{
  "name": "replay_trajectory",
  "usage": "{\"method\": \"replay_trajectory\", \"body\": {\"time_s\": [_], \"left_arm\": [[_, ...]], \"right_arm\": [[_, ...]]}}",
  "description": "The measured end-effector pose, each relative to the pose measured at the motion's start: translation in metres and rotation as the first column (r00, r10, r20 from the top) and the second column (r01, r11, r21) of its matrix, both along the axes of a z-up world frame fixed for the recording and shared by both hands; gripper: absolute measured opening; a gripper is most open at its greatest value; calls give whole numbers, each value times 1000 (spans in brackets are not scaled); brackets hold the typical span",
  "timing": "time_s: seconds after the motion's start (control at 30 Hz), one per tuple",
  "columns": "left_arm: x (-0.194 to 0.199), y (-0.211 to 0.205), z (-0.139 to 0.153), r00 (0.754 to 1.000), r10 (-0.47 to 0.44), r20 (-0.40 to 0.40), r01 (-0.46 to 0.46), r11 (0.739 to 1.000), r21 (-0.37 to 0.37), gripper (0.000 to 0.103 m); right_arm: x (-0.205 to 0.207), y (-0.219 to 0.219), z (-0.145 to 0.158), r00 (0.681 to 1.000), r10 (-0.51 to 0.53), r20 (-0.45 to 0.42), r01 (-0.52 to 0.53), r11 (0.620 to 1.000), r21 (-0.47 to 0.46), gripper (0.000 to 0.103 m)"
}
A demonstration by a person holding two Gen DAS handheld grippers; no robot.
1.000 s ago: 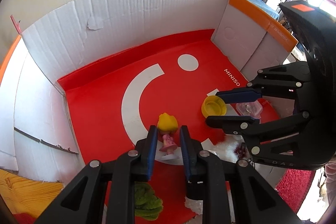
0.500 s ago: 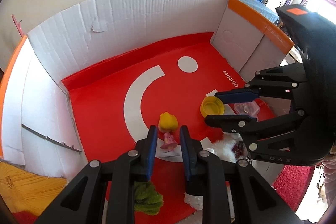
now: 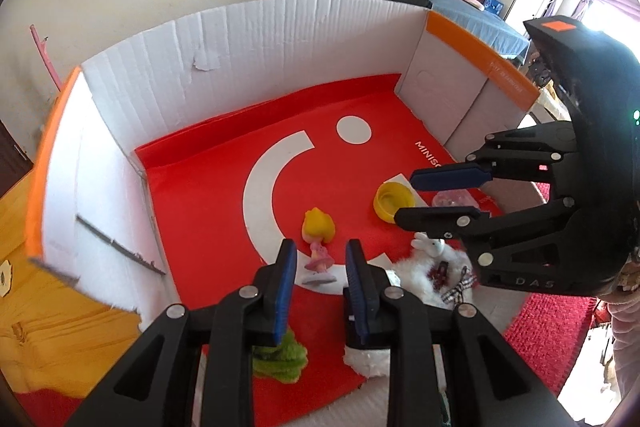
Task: Organize objects
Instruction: 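Lower both items onto the box floor and open both grippers, then withdraw both grippers from the box back over the table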
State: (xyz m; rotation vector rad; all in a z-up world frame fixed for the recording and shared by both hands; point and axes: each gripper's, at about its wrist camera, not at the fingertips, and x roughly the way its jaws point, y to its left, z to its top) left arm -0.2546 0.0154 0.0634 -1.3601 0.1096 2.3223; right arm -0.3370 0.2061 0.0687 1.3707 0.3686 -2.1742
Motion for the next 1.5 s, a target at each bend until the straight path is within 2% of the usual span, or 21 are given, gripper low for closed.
{"method": "replay_trajectory", "body": {"time_s": [0.1, 0.2, 0.4, 0.5, 0.7, 0.83, 1.0, 1.03, 1.1, 1.13, 1.37, 1.43, 1.5], "left_arm": [[8, -3, 7, 1000, 2, -14, -2, 1000, 16, 27], [18, -5, 17, 999, 13, -43, -11, 999, 34, 36], [44, -16, 38, 995, 44, -95, -36, 996, 84, 38], [61, -20, 49, 988, 62, -140, -49, 995, 91, 49], [98, -24, 63, 972, 85, -219, -62, 992, 110, 60], [127, -25, 71, 953, 105, -285, -73, 990, 120, 68], [152, -26, 76, 933, 130, -335, -83, 985, 149, 73], [157, -25, 76, 930, 132, -342, -81, 984, 159, 73], [164, -25, 76, 926, 139, -351, -84, 982, 168, 74], [168, -24, 75, 922, 145, -359, -87, 981, 173, 75], [194, -21, 67, 895, 181, -407, -120, 978, 171, 82], [201, -20, 63, 886, 190, -424, -134, 978, 157, 87], [206, -18, 57, 879, 196, -435, -147, 979, 142, 90]], "right_arm": [[6, 1, 11, 1000, 1, -22, -1, 1000, -6, 30], [16, 5, 21, 999, 4, -48, -5, 1000, -17, 30], [68, 6, 45, 993, -13, -116, 7, 999, -52, 30], [83, 9, 56, 989, -23, -145, 12, 997, -75, 30], [113, 12, 74, 974, -50, -219, 20, 990, -137, 30], [136, 16, 82, 961, -71, -266, 24, 984, -175, 30], [164, 24, 90, 946, -112, -305, 31, 965, -260, 31], [168, 25, 90, 943, -118, -312, 31, 962, -271, 33], [177, 26, 90, 935, -128, -330, 31, 959, -283, 57], [182, 27, 90, 930, -133, -344, 30, 957, -289, 60], [209, 30, 79, 898, -190, -396, 67, 951, -303, 60], [216, 31, 72, 888, -207, -411, 83, 950, -300, 64], [222, 33, 66, 875, -226, -428, 102, 950, -294, 72]]}}
